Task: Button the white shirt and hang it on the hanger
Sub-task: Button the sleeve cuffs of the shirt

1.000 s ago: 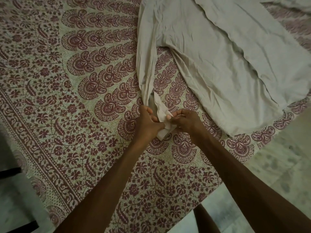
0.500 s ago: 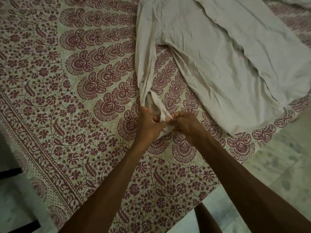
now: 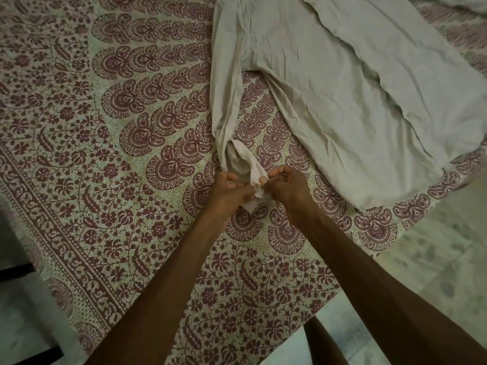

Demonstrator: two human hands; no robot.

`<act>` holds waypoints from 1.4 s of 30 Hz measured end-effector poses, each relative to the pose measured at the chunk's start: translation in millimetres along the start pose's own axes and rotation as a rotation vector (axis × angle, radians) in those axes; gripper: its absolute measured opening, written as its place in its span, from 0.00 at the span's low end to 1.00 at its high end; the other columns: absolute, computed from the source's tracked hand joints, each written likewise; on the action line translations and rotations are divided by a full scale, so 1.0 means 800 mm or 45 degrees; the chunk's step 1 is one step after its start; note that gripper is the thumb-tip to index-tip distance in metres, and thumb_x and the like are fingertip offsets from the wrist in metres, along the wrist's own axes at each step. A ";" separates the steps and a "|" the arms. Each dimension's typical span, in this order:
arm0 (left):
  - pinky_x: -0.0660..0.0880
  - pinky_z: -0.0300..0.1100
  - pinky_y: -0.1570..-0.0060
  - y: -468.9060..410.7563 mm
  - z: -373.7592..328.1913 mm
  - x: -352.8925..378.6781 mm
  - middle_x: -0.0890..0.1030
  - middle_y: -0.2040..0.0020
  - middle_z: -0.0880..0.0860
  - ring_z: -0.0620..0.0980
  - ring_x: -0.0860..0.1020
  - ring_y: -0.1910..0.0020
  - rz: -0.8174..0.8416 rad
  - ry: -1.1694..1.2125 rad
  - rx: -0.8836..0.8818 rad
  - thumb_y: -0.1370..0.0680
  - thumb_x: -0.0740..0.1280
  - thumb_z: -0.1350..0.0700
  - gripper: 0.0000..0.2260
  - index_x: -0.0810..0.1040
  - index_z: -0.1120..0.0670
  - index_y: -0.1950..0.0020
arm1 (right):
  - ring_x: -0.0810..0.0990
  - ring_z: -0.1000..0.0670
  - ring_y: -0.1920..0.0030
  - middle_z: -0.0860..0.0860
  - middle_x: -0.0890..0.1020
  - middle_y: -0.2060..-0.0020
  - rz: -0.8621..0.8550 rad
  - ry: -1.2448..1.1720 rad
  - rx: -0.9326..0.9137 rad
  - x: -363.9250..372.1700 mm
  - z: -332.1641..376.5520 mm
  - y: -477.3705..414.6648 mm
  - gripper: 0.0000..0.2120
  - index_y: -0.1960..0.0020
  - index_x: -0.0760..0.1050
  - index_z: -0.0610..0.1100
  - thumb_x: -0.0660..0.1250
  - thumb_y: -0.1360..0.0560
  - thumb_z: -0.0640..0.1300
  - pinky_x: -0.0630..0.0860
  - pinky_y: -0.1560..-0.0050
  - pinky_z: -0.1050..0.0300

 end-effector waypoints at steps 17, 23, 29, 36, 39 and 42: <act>0.75 0.39 0.64 0.021 -0.057 0.008 0.76 0.53 0.50 0.50 0.78 0.57 -0.146 -0.805 0.454 0.26 0.73 0.56 0.23 0.60 0.55 0.42 | 0.83 0.48 0.64 0.48 0.83 0.65 -0.197 0.393 -0.564 0.002 0.021 0.027 0.07 0.61 0.78 0.40 0.77 0.32 0.36 0.82 0.63 0.48; 0.76 0.42 0.61 0.003 -0.025 0.005 0.77 0.49 0.55 0.48 0.77 0.57 0.086 -0.336 0.054 0.26 0.70 0.63 0.21 0.63 0.59 0.39 | 0.84 0.42 0.66 0.40 0.83 0.65 -0.132 0.053 -0.356 0.001 0.001 0.027 0.07 0.58 0.77 0.38 0.75 0.30 0.34 0.82 0.64 0.48; 0.77 0.43 0.59 -0.003 0.005 0.010 0.78 0.46 0.61 0.54 0.77 0.53 0.217 0.213 -0.139 0.26 0.65 0.71 0.19 0.68 0.66 0.35 | 0.76 0.53 0.72 0.50 0.77 0.72 -0.062 -0.256 -0.060 0.014 -0.016 0.023 0.08 0.60 0.75 0.41 0.73 0.28 0.35 0.76 0.70 0.59; 0.80 0.44 0.53 0.003 -0.013 0.002 0.78 0.46 0.54 0.50 0.81 0.48 0.077 -0.086 0.248 0.27 0.71 0.65 0.20 0.63 0.53 0.44 | 0.76 0.55 0.74 0.49 0.80 0.71 -0.032 -0.236 0.123 0.015 -0.031 0.018 0.06 0.58 0.75 0.39 0.72 0.26 0.35 0.75 0.72 0.61; 0.80 0.45 0.52 0.008 -0.027 0.010 0.77 0.51 0.54 0.51 0.80 0.51 0.088 -0.250 0.393 0.27 0.72 0.59 0.19 0.62 0.53 0.46 | 0.75 0.56 0.76 0.53 0.79 0.77 0.009 -0.195 0.178 0.013 -0.037 0.018 0.08 0.61 0.73 0.41 0.71 0.26 0.36 0.74 0.74 0.62; 0.78 0.47 0.53 0.008 -0.033 0.018 0.76 0.51 0.56 0.53 0.79 0.52 0.102 -0.393 0.457 0.26 0.71 0.57 0.17 0.63 0.54 0.46 | 0.77 0.56 0.76 0.51 0.79 0.76 0.021 -0.189 0.211 0.013 -0.037 0.015 0.09 0.61 0.74 0.40 0.71 0.25 0.37 0.74 0.75 0.63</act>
Point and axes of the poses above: each hand's wrist, its own y-axis away from the middle knuckle, its own x-axis out of the palm, z = x × y, the point moved 10 cm from there along -y, towards the middle knuckle
